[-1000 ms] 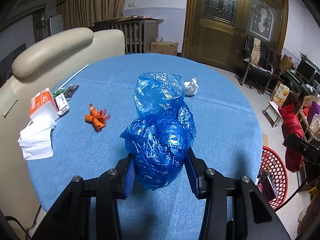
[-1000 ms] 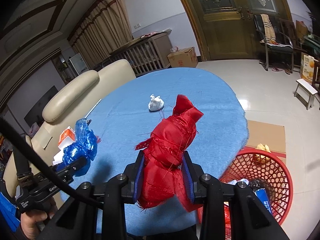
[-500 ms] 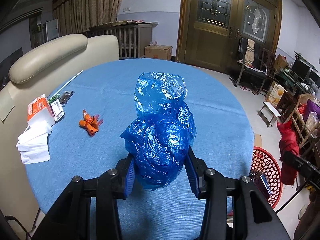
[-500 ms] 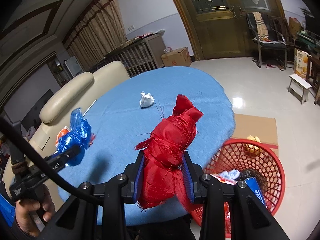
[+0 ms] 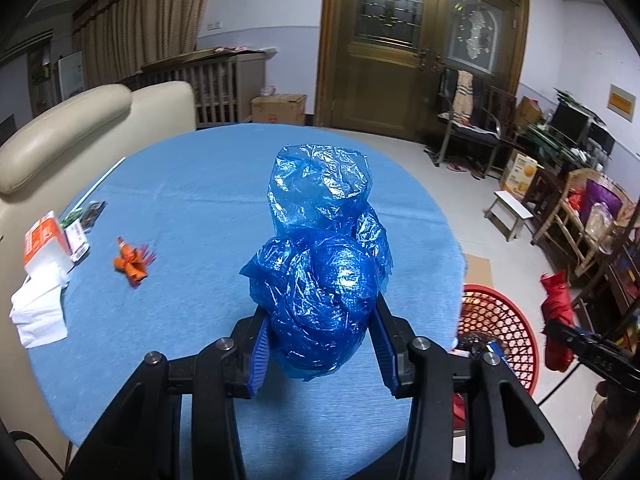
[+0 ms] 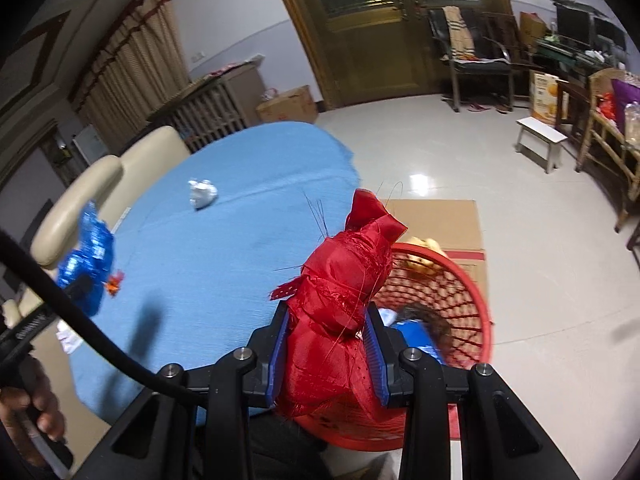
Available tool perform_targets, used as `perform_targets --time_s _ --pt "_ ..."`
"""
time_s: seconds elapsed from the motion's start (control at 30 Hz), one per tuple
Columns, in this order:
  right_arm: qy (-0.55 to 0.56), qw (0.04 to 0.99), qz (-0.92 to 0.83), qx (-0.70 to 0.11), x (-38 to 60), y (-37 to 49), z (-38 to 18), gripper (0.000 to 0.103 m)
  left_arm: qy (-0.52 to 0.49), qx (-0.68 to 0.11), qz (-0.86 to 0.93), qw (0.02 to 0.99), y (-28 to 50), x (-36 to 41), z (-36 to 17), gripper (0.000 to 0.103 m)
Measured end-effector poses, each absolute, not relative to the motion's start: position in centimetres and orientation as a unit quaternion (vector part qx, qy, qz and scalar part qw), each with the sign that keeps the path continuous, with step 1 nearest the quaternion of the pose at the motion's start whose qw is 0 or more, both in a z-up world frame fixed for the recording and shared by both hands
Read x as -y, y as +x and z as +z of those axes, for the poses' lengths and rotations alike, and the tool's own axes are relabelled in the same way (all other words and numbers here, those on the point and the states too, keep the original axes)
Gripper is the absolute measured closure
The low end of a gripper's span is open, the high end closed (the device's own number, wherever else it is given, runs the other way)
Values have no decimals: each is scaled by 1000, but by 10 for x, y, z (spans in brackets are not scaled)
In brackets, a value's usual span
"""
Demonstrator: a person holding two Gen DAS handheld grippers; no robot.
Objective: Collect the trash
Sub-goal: 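Carry the red bag and blue bag to the red basket and release both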
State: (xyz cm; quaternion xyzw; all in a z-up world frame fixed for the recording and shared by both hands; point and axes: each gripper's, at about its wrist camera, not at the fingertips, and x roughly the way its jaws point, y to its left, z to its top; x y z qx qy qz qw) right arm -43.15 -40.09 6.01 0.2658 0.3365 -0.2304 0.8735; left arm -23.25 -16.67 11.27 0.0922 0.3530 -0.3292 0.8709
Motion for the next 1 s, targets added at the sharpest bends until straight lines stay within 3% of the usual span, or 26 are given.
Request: perform_targets --time_s 0.5,0.53,0.57,0.6,1.0 --pt "284 843 -244 -386 431 -426 21 62 127 -339 -409 838 -271 216 118 56" --pt "283 841 -248 -389 433 -424 19 56 129 -339 -411 836 -273 218 117 56" --pt "285 839 -251 -391 437 -423 17 37 132 -340 -416 833 -275 221 117 56" --pt "287 837 -253 -391 439 -421 16 26 135 -340 -420 831 -277 223 116 56" --pt "325 836 -288 -334 467 -455 34 25 176 -345 -462 798 -299 259 106 56"
